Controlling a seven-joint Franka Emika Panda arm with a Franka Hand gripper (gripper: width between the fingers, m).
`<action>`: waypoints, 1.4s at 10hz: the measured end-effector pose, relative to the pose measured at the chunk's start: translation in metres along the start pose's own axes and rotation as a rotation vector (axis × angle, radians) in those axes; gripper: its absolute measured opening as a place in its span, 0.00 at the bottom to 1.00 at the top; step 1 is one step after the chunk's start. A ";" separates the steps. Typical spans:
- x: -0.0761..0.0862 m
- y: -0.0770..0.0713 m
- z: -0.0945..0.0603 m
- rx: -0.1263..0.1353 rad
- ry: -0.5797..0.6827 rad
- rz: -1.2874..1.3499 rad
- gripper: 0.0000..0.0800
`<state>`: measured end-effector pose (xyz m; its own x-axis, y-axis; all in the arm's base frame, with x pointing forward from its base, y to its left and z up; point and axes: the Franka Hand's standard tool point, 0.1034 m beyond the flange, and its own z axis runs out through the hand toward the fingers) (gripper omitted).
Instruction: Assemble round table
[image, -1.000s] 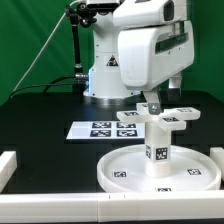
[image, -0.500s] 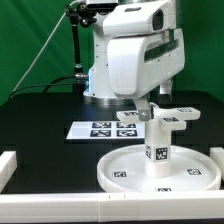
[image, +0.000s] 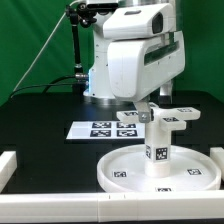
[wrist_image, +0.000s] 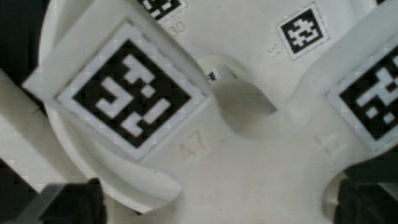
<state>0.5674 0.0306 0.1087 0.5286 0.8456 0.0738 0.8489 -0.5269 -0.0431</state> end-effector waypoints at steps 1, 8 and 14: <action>0.000 0.000 0.000 0.001 0.000 0.002 0.81; -0.002 -0.002 0.005 0.009 -0.006 0.003 0.54; -0.004 0.000 0.005 0.014 0.003 0.311 0.54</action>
Offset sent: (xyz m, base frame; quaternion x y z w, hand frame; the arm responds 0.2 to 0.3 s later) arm 0.0007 0.0022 -0.0026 0.0035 -0.0039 -0.0002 1.0000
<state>0.5649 0.0273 0.1033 0.7630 0.6438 0.0578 0.6464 -0.7591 -0.0777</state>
